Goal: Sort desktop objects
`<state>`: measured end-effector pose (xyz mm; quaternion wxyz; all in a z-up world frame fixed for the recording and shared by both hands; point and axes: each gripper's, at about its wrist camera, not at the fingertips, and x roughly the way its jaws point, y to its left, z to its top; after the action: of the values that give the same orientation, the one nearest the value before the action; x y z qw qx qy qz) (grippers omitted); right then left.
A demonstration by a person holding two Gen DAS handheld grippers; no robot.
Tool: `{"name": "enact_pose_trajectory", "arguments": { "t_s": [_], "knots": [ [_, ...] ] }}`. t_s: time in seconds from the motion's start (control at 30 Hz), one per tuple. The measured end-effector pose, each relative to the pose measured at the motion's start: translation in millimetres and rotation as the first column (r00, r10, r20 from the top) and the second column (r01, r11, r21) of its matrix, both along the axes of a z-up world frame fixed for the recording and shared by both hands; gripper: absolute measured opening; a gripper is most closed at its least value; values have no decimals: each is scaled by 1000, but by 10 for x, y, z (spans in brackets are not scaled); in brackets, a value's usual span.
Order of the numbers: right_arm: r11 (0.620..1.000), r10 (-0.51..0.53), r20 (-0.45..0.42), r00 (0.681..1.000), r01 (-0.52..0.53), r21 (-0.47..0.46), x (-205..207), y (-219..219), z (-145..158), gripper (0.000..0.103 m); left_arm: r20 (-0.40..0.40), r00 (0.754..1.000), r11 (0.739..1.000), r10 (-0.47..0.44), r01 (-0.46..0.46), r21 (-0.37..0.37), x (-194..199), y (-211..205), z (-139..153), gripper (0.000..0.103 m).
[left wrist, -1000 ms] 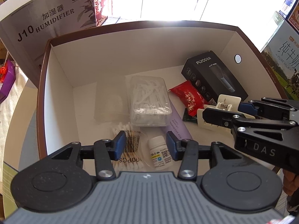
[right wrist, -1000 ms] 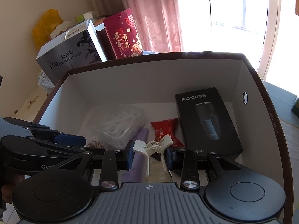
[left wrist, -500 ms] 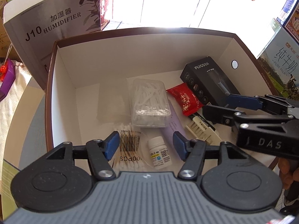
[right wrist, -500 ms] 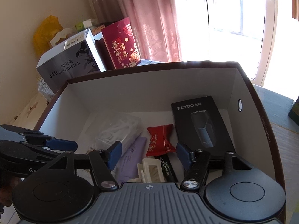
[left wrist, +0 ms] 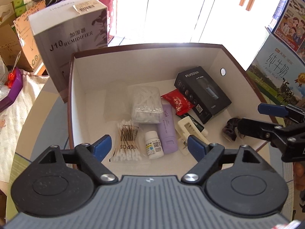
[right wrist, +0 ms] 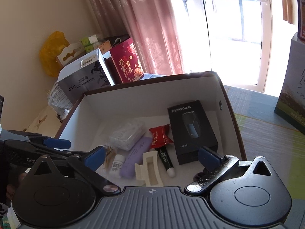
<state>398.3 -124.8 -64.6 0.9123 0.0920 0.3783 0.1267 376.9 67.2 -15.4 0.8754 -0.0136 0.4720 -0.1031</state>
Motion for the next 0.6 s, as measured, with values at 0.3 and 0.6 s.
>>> {"name": "enact_pose_trajectory", "arguments": {
  "t_s": [0.3,0.6],
  "knots": [
    [1000,-1,24,1000,2,-30,-535,29,133,101,105,994,998,26,-31,51,-576,-19,330,97],
    [999,-11,56,998,12,-32,-1119,51,270,101,146,989,995,29,-42,86,-1179,-152,488,100]
  ]
}}
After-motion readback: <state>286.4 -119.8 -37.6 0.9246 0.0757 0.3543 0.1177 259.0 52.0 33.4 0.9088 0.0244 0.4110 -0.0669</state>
